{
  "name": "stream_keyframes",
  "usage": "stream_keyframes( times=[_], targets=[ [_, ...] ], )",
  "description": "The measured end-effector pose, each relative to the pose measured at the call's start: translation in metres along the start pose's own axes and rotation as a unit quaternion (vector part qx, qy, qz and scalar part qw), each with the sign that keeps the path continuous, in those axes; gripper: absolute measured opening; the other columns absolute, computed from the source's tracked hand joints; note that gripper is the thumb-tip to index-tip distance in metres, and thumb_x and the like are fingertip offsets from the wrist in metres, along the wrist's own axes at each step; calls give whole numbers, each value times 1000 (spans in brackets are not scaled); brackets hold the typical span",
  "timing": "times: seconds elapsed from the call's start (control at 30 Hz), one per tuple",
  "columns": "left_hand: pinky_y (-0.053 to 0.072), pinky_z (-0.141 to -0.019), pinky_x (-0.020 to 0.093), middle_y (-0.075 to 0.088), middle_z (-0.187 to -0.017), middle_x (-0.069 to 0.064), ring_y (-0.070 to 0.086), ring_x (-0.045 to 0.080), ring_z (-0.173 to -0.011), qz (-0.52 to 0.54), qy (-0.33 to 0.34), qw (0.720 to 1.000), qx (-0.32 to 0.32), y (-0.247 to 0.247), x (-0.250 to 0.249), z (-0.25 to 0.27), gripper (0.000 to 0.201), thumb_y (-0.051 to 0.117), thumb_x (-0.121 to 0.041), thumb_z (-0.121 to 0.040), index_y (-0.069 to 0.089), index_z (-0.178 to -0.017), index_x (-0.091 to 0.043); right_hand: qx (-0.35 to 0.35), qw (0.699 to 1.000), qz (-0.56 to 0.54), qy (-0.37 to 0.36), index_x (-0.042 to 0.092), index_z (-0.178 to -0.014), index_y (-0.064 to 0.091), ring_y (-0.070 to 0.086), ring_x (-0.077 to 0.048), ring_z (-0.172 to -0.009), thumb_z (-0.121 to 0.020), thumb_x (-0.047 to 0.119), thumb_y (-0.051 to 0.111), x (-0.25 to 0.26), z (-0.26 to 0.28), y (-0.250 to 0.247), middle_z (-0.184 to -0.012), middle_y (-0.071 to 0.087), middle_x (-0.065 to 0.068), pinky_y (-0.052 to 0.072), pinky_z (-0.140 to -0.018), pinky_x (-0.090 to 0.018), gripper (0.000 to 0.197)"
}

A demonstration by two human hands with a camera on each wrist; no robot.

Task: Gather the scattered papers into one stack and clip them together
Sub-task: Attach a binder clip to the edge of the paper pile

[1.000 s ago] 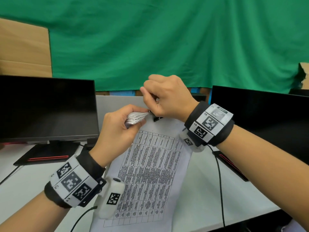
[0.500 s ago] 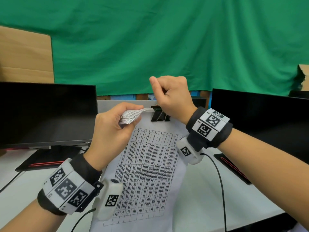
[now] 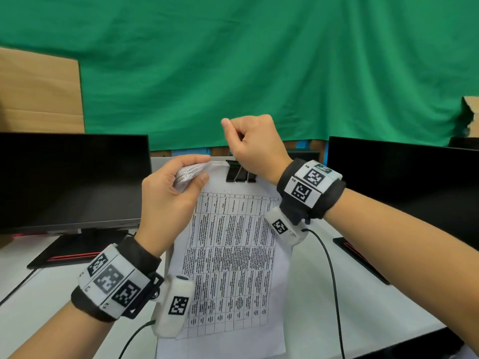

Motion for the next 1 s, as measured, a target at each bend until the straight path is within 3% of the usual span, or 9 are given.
stream_keyframes(
  times=[0.1,0.2,0.3,0.43,0.5,0.57,0.7,0.9,1.0],
  targets=[
    [46,-85,18,69,-103,-12,64,17,-87,2,-8,1000,-3,-1,6,-2,21,67,-10,-86,67,-105,-20,74,996,14,53,12,-50,39,42,-21,-46,-95,47,44,-1,-4,0,-44,44,1,38,-51,-34,56],
    [48,-90,23,68,-101,-11,64,6,-94,18,-26,999,-7,-7,16,-7,23,67,-8,-86,66,-100,-26,141,983,-36,115,8,-74,65,67,-17,-70,-91,65,40,-19,-2,-18,-69,70,0,54,-77,-39,64],
    [51,-88,26,66,-99,-12,63,2,-91,57,-71,995,-27,-20,29,-11,27,67,-6,-85,64,-96,-30,181,954,-131,198,22,-105,65,66,-10,-100,-75,76,53,-49,27,-30,-105,71,7,50,-97,-39,63],
    [52,-88,36,65,-97,-11,63,12,-92,88,-104,990,-44,-26,40,-17,26,67,-8,-85,64,-95,-32,197,820,-415,340,15,-130,56,66,-24,-113,-85,34,68,-57,101,-2,-123,68,-7,52,-98,-42,50],
    [53,-84,35,65,-96,-9,62,14,-90,94,-123,986,-56,-25,44,-19,24,67,-9,-86,64,-94,-32,178,768,-467,400,13,-128,59,67,-27,-112,-81,36,69,-54,138,16,-121,70,-9,52,-98,-43,53],
    [54,-79,31,64,-97,-6,62,15,-87,104,-136,983,-73,-24,49,-20,22,66,-10,-87,63,-94,-31,179,749,-467,434,14,-130,58,66,-25,-114,-77,44,75,-53,174,31,-123,69,-7,49,-102,-46,63],
    [50,-79,18,60,-105,-4,59,7,-90,32,-190,978,-78,-22,75,-16,21,61,-17,-91,60,-112,-16,147,722,-477,478,13,-125,62,66,-28,-113,-90,25,65,-42,227,51,-119,71,-8,49,-101,-48,37],
    [42,-103,41,58,-127,-6,56,15,-115,90,-477,862,145,-5,133,90,64,58,-57,-84,45,-134,-19,83,686,-441,573,13,-126,62,61,-26,-119,-80,46,71,-54,245,84,-120,70,-4,42,-109,-50,57],
    [49,-94,38,60,-120,4,61,21,-106,25,-533,836,129,-3,156,148,48,64,-32,-89,43,-127,-11,159,660,-393,621,5,-129,56,62,-30,-116,-95,41,59,-68,257,104,-124,66,-10,47,-103,-48,49]
  ],
)
Point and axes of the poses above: each hand's wrist, its own z-axis away from the middle knuckle, its own y-axis out of the palm, x = y × z, the point moved 2 cm from there along -z, towards the middle knuckle
